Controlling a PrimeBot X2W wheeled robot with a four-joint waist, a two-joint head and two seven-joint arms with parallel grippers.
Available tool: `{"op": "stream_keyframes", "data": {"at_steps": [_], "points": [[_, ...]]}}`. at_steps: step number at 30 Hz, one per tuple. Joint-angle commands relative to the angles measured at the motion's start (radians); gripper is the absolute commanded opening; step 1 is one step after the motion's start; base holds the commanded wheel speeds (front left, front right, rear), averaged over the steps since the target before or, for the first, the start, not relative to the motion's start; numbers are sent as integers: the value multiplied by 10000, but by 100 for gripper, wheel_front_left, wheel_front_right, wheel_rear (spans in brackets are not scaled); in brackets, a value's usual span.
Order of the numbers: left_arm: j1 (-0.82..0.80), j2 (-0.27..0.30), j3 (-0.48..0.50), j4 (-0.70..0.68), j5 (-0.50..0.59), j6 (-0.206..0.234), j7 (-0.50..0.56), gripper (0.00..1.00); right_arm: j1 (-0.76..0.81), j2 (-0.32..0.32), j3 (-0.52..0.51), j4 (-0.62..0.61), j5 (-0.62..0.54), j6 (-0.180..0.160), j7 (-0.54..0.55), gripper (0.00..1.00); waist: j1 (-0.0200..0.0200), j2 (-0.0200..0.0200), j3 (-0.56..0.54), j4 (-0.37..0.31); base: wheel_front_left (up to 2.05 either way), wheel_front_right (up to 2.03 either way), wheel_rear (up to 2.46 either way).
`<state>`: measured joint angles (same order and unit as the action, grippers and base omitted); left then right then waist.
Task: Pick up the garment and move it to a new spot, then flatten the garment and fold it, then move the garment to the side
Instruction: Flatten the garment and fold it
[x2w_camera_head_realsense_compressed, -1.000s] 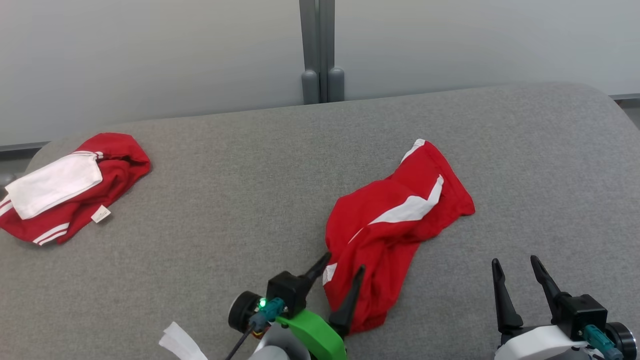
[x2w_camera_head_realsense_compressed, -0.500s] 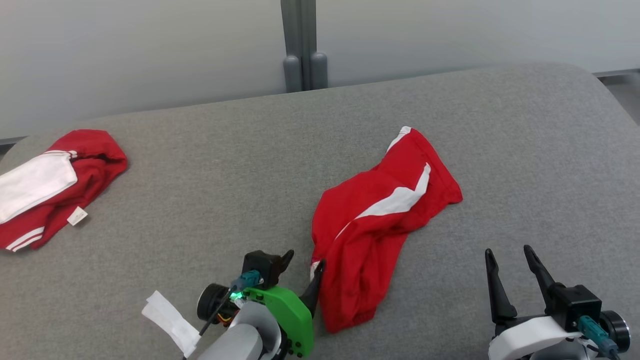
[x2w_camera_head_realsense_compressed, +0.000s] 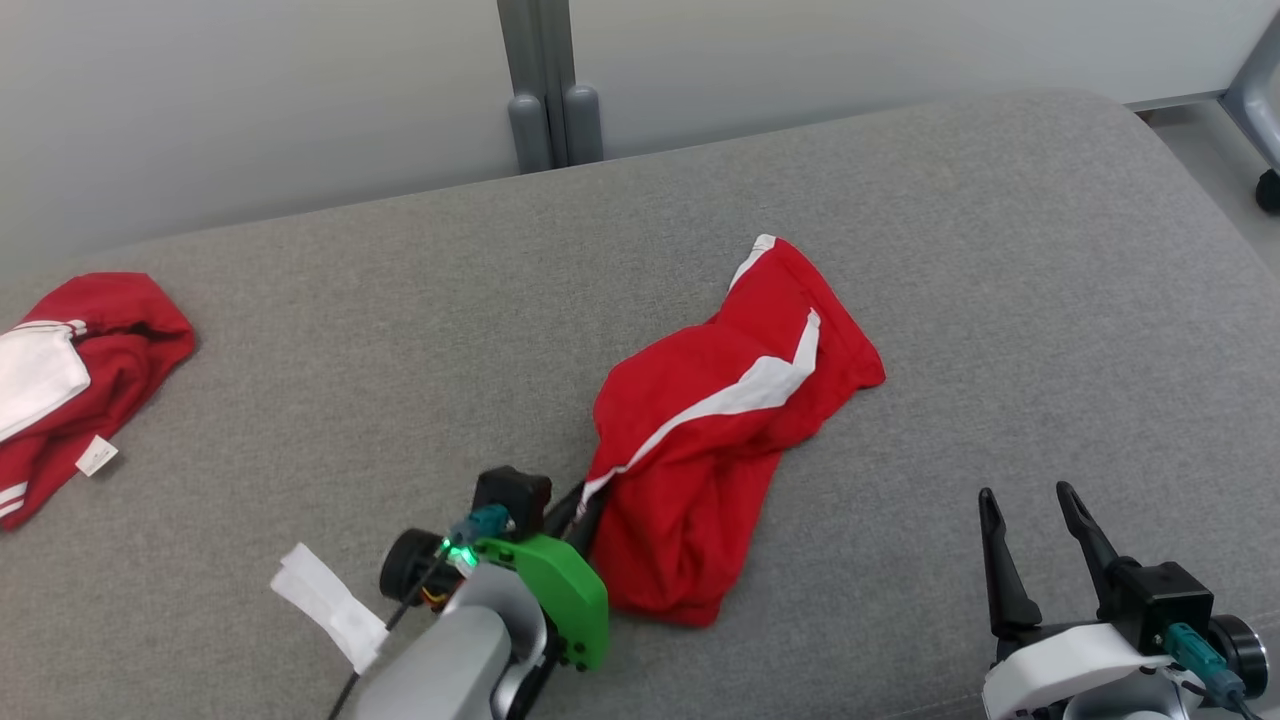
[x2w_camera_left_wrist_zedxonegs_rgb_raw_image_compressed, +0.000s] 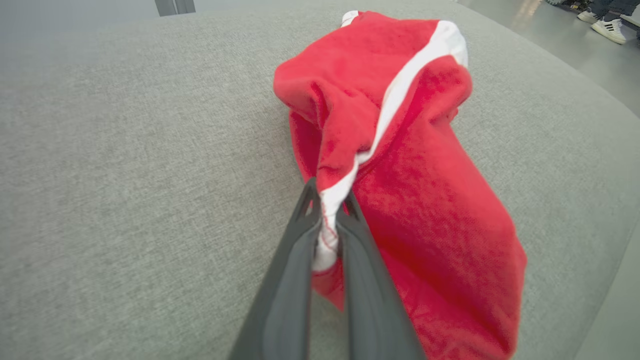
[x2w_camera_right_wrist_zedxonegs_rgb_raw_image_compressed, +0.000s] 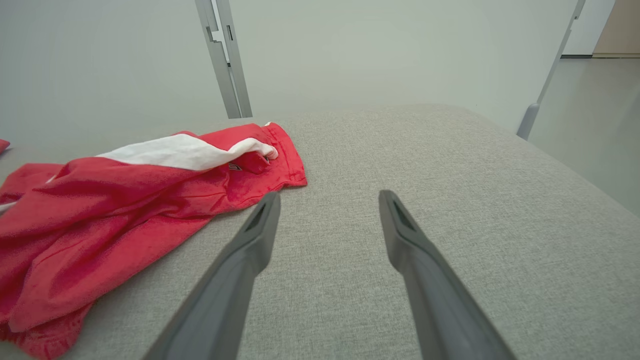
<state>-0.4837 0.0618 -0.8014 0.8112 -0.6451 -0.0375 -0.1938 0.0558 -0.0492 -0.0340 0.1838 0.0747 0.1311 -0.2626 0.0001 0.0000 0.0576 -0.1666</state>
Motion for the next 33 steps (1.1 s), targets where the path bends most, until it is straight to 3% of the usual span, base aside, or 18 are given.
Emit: {"op": "stream_keyframes", "data": {"at_steps": [1, 9, 15, 21, 31, 32, 33], "points": [[-413, 252, 128, 63, 166, 125, -176, 0, -67, -23, -41, 19, 39, -7, -35, 100, -1, 0, -46, 32, 0, 0, 0], [-1914, 1136, 527, -253, 1061, 682, -691, 0, -3, -23, -111, 32, 100, -7, -35, 100, -1, 0, -252, 196, 0, 0, 0], [-1733, 1671, 1336, -1749, 1732, 1162, -701, 0, 35, -23, -121, -10, 128, -7, -35, 100, -1, 0, -188, 311, 0, 0, 0], [-361, 1538, 1520, -1901, 1759, 1074, -702, 0, 26, -24, -97, -5, 148, -7, -35, 100, -1, 0, -105, 392, 0, 0, 0], [1588, 849, 1864, -1260, 1464, 1015, -702, 0, 20, -24, -130, 44, 71, -7, -35, 100, -1, 0, -76, 545, 0, 0, 0], [1676, 777, 1937, -1181, 1459, 1021, -703, 19, 21, -24, -123, 54, 61, -7, -35, 100, -1, 0, -96, 566, 0, 0, 0], [1737, 726, 1985, -1100, 1456, 1016, -703, 30, 21, -24, -114, 63, 53, -7, -35, 100, -1, 0, -114, 581, 0, 0, 0]]}}
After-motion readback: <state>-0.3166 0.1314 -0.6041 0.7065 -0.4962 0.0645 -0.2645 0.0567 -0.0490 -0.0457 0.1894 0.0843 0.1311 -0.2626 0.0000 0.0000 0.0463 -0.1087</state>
